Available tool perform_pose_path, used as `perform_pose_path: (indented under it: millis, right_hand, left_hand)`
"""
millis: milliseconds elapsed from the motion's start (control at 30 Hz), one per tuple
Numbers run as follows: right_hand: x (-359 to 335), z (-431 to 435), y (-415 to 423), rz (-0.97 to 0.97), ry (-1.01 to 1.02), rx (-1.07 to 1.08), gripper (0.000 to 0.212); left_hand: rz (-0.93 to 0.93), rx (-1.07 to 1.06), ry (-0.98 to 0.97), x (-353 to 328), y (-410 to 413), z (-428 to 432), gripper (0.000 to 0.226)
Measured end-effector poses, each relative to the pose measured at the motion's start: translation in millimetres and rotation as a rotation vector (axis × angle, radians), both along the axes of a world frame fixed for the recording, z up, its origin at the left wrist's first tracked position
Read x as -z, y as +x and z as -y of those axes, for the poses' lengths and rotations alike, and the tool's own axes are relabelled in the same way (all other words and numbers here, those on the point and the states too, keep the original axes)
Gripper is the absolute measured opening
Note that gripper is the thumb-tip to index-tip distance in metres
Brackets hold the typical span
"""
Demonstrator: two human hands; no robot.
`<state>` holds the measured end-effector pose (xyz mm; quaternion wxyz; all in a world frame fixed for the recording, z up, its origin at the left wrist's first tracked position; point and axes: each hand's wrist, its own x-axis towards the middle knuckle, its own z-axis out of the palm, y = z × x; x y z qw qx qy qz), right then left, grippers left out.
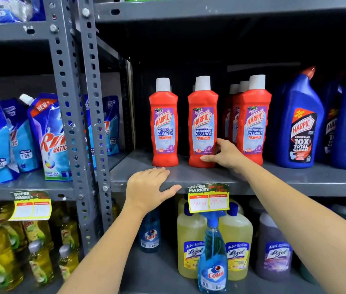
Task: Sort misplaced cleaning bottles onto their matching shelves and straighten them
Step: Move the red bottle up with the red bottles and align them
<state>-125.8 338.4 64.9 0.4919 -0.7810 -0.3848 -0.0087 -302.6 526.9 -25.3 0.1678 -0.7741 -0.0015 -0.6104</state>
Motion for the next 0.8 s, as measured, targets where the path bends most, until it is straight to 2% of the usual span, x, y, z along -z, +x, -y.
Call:
perform_pose_path:
  millis: [233, 400, 800]
  right_hand:
    - [15, -6, 7, -0.043, 0.047, -0.017, 0.060]
    - [17, -5, 6, -0.049, 0.044, -0.052, 0.071]
    - [12, -2, 3, -0.186, 0.057, -0.166, 0.067]
  left_hand:
    - [0.018, -0.001, 0.011, 0, 1, 0, 0.063]
    - [0.021, -0.001, 0.018, 0, 1, -1, 0.063]
    - [-0.007, -0.011, 0.001, -2, -2, 1, 0.064]
